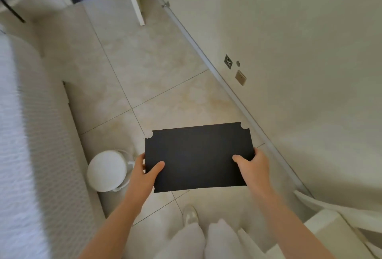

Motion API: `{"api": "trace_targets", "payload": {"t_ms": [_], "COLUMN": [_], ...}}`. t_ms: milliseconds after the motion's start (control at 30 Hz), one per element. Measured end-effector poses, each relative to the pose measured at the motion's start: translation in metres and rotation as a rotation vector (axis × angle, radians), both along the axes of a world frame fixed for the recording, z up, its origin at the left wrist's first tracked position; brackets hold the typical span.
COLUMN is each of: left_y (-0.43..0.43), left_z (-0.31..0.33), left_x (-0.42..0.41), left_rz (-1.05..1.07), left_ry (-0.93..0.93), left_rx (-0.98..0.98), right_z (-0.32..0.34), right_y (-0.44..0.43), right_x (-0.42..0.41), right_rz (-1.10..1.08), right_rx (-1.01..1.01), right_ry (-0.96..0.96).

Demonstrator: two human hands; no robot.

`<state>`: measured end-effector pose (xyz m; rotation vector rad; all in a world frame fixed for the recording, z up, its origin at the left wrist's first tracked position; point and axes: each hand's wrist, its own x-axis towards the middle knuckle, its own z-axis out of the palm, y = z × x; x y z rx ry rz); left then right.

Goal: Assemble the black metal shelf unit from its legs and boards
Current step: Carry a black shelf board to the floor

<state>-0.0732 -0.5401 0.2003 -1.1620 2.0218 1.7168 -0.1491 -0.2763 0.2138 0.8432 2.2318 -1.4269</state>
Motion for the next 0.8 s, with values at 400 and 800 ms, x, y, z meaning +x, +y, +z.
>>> {"api": "trace_targets", "payload": {"t_ms": [400, 800], "left_y": [-0.051, -0.076], "left_z": [0.055, 0.056], "left_x": [-0.061, -0.222], "left_rz": [0.187, 0.416], "left_ry": [0.032, 0.042], "left_rx": [-0.023, 0.016], "right_z": [0.053, 0.078], "right_y": [-0.073, -0.11], "right_x": [-0.095, -0.296], "right_rz": [0.197, 0.397], "right_rx": [0.114, 0.08], "right_ry": [0.058, 0.095]}}
